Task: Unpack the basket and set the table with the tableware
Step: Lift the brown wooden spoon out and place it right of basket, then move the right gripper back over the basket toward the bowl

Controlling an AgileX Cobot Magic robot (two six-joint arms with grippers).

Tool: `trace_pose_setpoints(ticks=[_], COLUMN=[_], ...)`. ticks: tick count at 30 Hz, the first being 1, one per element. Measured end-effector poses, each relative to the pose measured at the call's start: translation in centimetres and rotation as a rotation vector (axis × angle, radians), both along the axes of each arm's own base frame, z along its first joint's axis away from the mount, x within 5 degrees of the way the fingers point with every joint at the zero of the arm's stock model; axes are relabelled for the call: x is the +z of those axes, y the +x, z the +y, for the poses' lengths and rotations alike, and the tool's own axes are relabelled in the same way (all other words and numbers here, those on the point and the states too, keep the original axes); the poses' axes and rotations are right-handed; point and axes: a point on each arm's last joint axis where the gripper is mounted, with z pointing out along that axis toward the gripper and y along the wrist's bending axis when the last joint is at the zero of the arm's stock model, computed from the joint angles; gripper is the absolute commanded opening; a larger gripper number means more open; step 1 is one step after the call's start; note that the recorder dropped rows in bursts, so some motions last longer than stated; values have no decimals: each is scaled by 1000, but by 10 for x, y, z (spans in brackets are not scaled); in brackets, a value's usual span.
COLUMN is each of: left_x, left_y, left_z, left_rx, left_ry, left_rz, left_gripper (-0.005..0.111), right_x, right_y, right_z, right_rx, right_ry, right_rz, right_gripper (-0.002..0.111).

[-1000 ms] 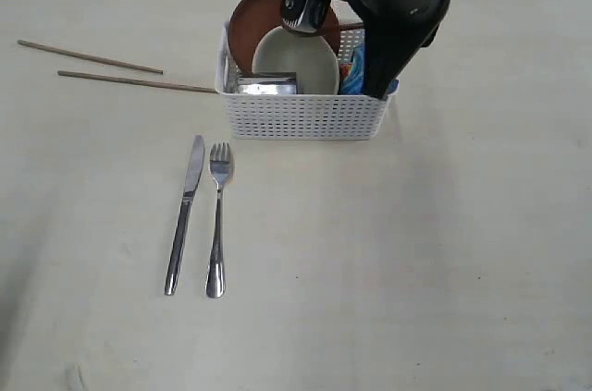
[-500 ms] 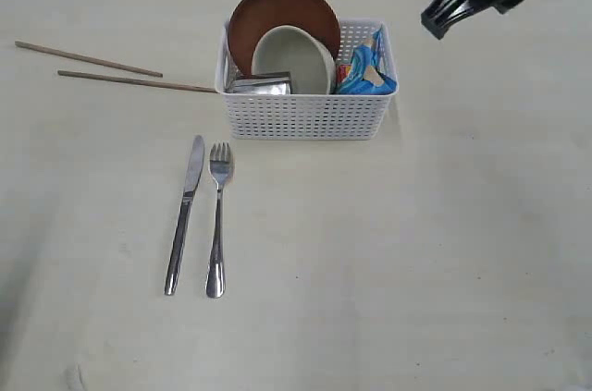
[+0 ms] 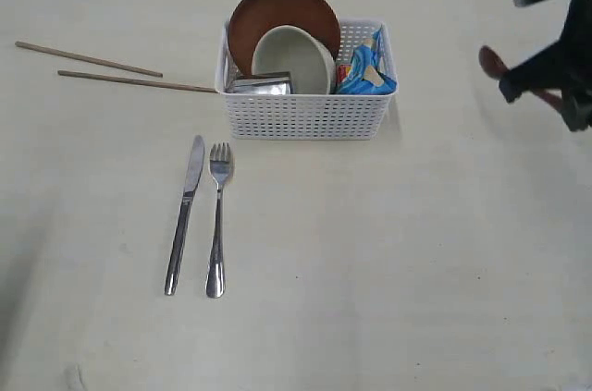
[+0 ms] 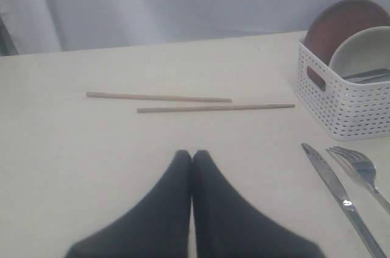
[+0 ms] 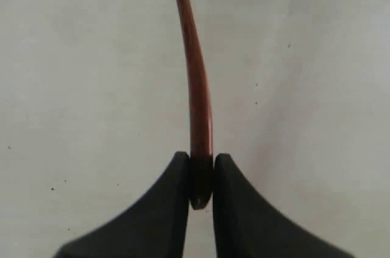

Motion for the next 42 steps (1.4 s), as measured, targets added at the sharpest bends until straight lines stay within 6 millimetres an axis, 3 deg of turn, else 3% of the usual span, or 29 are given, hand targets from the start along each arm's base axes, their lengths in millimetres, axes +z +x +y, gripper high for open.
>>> trace_pose_setpoints(ticks=[7, 9, 12, 13, 17, 19, 26, 31, 35, 42], left_x=[0, 0, 0, 0, 0, 0, 0, 0, 0, 0], left_y=[0, 0, 0, 0, 0, 0, 0, 0, 0, 0], left_z=[0, 0, 0, 0, 0, 0, 0, 0, 0, 0], left_rx=[0, 0, 0, 0, 0, 0, 0, 0, 0, 0], left_ry=[0, 0, 0, 0, 0, 0, 0, 0, 0, 0], left_rz=[0, 0, 0, 0, 0, 0, 0, 0, 0, 0], left_gripper=[0, 0, 0, 0, 0, 0, 0, 0, 0, 0], right_x=[-51, -58, -62, -62, -59, -46, 4, 29, 28, -6], right_y=[-19, -24, -27, -27, -25, -17, 10, 21, 32, 62], right_z=[-1, -1, -1, 0, 1, 5, 39, 79, 117, 173], right_rx=[42, 48, 55, 56, 49, 43, 77, 153, 215, 275], right_ry=[55, 67, 72, 74, 83, 113, 431, 543, 522, 407], right_rz=[5, 26, 34, 33, 31, 12, -95, -230, -260, -247], right_gripper=[0, 7, 48, 53, 53, 53, 49, 48, 48, 48])
